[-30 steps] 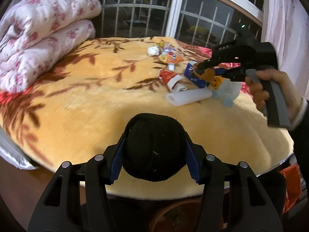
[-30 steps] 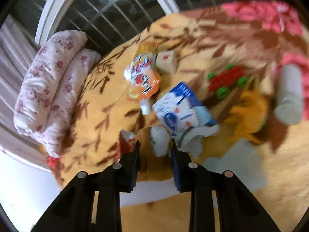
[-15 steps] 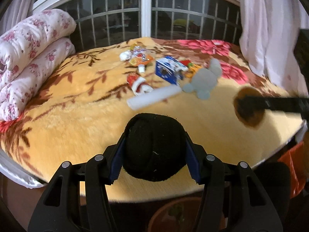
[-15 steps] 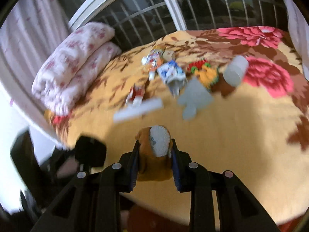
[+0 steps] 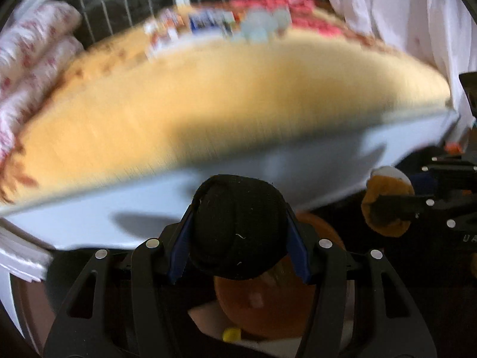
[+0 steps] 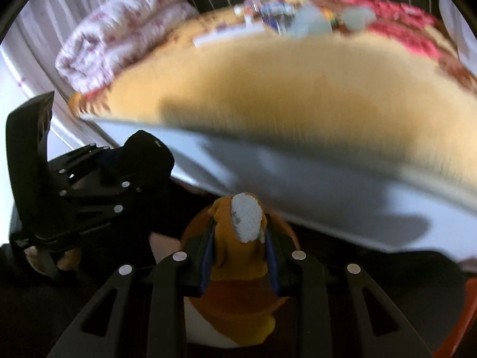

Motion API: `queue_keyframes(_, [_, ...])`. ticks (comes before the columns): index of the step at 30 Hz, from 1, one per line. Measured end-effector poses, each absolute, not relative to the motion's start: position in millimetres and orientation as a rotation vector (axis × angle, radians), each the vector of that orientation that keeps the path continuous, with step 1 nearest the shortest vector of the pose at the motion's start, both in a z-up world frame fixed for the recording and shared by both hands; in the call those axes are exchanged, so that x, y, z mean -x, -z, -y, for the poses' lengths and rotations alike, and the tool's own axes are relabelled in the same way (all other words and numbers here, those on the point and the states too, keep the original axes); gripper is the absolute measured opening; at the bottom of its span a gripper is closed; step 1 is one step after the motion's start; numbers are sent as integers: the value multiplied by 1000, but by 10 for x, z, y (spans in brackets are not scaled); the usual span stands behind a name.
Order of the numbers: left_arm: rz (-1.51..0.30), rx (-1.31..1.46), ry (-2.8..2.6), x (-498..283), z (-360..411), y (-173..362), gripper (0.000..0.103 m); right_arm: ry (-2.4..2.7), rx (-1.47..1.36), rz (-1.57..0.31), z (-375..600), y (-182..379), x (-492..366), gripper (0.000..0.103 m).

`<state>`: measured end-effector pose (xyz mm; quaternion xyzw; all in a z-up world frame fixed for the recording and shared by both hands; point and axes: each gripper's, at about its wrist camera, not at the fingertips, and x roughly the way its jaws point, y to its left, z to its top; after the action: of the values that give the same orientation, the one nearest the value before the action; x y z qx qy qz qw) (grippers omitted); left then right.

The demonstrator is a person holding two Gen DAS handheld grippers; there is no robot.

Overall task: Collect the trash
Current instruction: 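Carry the lid and tissue over the orange bucket and open both tools, then grasp the red-white milk carton with the left tool and lift it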

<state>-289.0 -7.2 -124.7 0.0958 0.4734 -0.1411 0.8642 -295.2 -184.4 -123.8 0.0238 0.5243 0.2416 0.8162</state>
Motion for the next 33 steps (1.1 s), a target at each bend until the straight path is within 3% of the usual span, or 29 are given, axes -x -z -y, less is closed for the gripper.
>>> queue_keyframes(8, [-1241, -231, 320, 2778, 78, 1960, 56, -508, -60, -1262, 1716, 1826, 2966, 32])
queue_keyframes(10, [-1283, -243, 326, 2741, 94, 2048, 62, -500, -43, -1283, 1688, 1918, 2950, 44])
queue_keyframes(11, [-1301, -253, 319, 2727, 104, 2092, 72, -492, -17, -1286, 1667, 1965, 2933, 65])
queue_keyframes(12, [-1313, -261, 316, 2717, 112, 2127, 77, -475, 2, -1286, 1661, 1990, 2923, 75])
queue_keyframes(26, [-1307, -279, 302, 2721, 156, 2138, 77, -413, -118, -1267, 1926, 1994, 2880, 74])
queue_keyframes(33, [-1123, -276, 313, 2744, 18, 1389, 77, -429, -98, -1152, 2002, 1698, 3069, 78])
